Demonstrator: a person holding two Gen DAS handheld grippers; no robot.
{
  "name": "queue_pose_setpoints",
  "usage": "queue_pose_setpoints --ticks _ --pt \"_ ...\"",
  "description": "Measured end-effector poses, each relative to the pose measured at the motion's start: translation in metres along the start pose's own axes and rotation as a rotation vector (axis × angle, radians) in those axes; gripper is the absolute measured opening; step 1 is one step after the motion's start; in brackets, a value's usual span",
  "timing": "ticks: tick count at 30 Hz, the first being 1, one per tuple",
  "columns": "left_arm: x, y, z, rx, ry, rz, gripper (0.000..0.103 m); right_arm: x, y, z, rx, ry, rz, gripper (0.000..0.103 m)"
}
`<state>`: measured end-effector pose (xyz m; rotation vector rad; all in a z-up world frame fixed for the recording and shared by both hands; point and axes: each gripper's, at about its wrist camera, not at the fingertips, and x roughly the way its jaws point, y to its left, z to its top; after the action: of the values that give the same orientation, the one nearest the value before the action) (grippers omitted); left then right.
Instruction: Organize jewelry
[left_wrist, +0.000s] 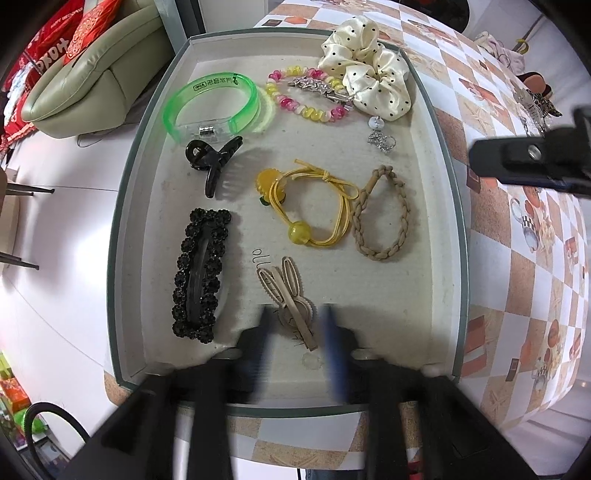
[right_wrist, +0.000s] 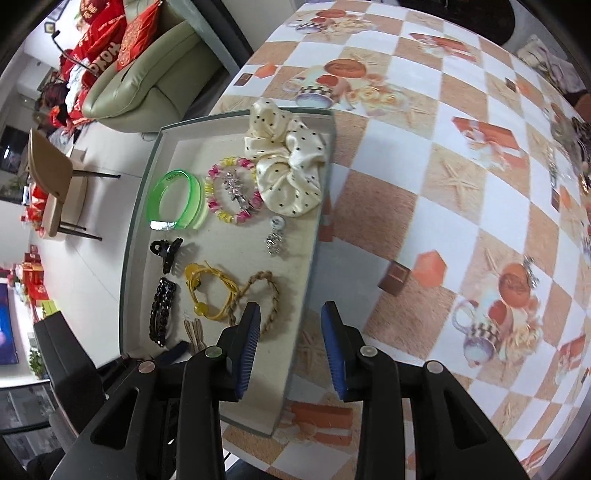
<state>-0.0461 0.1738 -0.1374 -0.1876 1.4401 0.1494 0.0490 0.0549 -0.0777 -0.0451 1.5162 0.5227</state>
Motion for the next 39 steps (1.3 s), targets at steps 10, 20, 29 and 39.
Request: queue_pose_setpoints --ticks 10,20,29,39 --pt "-0.008 -0.005 0.000 0.011 -0.023 0.003 0.090 -0.003 -0.012 -0.018 0.040 0.015 -0.003 0.037" --pt "-0.015 -0.008 -0.004 0.020 -0.019 0.021 0.103 -0.005 -0.008 -0.022 0.029 0.024 -0.004 0.042" --pt "-0.034 0.001 -0.007 0.027 -0.074 0.072 0.103 -0.006 0.002 -0.029 -0.013 0.040 -0.039 0.061" --pt "-0.065 0.020 -0.016 0.034 -0.095 0.099 0.103 -0.025 0.026 -0.032 -0.077 0.032 -0.047 0.080"
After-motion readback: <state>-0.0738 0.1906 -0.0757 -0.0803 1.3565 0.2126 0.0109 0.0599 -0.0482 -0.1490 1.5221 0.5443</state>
